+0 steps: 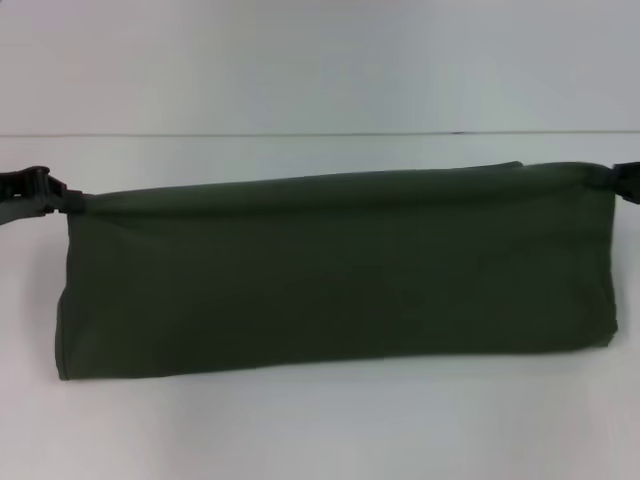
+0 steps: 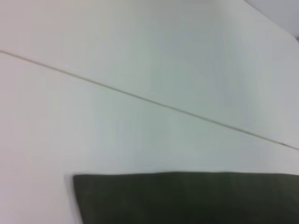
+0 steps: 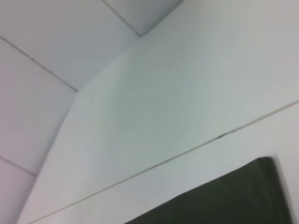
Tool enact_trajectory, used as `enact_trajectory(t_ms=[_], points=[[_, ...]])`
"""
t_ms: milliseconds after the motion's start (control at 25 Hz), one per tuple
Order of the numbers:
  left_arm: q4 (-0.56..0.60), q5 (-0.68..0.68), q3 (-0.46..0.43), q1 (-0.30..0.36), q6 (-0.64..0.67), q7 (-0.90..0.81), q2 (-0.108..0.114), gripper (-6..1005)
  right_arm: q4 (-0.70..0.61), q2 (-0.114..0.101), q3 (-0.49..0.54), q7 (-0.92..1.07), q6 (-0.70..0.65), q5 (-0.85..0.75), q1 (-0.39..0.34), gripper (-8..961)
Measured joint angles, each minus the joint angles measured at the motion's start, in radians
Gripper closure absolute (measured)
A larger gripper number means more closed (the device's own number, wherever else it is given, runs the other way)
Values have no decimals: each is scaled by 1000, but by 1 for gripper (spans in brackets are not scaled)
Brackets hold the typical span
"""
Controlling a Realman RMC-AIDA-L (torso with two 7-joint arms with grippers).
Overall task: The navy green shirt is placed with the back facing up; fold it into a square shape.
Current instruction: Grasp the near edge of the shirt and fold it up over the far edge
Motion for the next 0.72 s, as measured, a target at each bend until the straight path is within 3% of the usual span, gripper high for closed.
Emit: enact_trajectory(t_ms=[280,520,720], points=[[-5,3,51,-1,-84,-24,-11,999,4,43,-70,9,175,1,54,910],[-1,69,69,-2,-165,-61,-36,999,-5,78,-86,-6,236,27,94,908],[-7,78,73,-11,-210,-59,-47,999,12,87,-99,-43,327,75,104,910]])
